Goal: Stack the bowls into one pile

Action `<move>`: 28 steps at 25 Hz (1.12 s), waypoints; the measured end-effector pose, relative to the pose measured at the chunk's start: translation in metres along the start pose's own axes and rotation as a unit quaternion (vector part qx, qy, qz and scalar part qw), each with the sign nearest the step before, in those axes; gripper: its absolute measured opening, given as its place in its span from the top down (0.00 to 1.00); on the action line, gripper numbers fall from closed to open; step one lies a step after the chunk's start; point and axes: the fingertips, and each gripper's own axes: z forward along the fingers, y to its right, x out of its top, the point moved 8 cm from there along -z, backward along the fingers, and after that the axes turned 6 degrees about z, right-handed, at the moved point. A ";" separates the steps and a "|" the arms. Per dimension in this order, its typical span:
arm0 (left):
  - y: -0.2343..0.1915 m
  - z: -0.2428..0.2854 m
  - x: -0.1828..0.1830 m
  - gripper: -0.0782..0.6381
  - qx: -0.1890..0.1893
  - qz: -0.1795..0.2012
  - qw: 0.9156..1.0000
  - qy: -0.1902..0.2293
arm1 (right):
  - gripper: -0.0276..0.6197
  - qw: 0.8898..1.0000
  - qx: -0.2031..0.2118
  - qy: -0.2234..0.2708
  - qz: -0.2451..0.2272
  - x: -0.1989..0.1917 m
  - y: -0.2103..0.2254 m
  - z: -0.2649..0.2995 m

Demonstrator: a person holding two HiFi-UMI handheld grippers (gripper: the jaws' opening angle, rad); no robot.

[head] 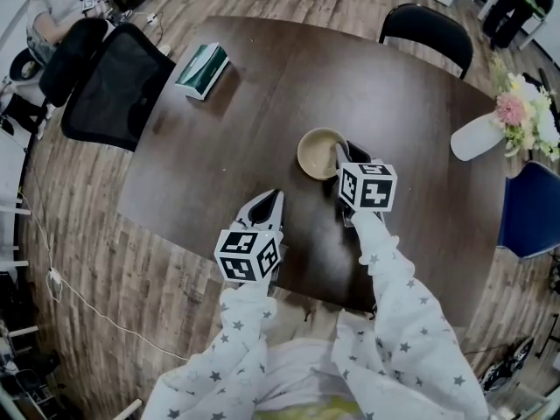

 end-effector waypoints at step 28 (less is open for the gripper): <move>0.020 -0.031 0.040 0.86 -0.027 0.052 0.995 0.076 | 0.90 0.995 0.037 0.097 -0.010 0.009 -0.017 -0.080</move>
